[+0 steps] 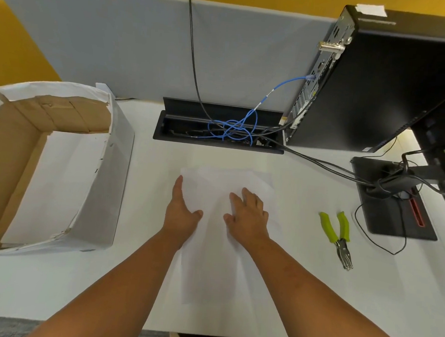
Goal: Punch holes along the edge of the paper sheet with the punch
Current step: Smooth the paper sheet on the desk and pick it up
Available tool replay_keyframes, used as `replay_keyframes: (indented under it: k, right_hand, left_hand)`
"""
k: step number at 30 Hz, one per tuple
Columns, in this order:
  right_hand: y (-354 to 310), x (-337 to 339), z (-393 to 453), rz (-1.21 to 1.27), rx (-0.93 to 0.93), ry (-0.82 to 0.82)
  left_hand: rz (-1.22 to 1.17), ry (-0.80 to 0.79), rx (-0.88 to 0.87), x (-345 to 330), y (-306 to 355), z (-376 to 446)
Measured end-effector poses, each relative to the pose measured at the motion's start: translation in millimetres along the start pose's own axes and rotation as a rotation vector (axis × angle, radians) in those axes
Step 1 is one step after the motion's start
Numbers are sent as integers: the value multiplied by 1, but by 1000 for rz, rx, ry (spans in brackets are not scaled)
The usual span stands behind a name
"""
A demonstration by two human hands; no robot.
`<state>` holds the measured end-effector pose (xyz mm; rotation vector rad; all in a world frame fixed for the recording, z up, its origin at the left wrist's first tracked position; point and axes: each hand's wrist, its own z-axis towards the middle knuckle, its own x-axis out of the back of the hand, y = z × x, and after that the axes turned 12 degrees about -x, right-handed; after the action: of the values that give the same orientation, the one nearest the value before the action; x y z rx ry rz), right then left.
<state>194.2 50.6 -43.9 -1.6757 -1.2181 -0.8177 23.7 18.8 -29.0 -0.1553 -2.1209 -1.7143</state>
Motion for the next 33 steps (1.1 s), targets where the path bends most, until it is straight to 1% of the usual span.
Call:
replay_keyframes:
  k: [2, 5, 7, 10, 12, 14, 16, 20, 25, 28, 30, 33]
  right_hand:
    - [4, 6, 5, 83, -50, 18]
    - [17, 17, 12, 208, -231, 100]
    - [21, 24, 16, 363, -318, 96]
    - [21, 31, 22, 622, -377, 69]
    - [20, 34, 23, 806, -399, 50]
    - [21, 35, 22, 915, -396, 46]
    - [21, 35, 19, 960, -385, 29]
    - [20, 34, 17, 942, -397, -30]
    - [16, 37, 16, 1129, -369, -32]
    - [16, 38, 16, 1104, -359, -51]
    - [16, 39, 15, 1088, -355, -78]
    - [16, 39, 15, 1078, -334, -37]
  left_hand:
    - [-38, -3, -2, 3, 0, 0]
    - [-79, 2, 7, 8, -3, 1]
    - [-105, 4, 22, 11, -4, 0]
    - [-167, 15, 51, 12, -5, -1]
    - [-228, 49, 73, 13, -6, -2]
    - [-262, 72, 77, 13, -6, -3]
    - [-254, 68, 80, 11, -6, -4]
    - [-202, 61, 99, 9, -2, -5]
    - [-190, 58, 127, 9, -2, -6]
    - [-128, 56, 135, 10, -2, -5]
    - [-154, 49, 156, 11, -2, -5]
    - [-249, 58, 166, 12, -2, -6]
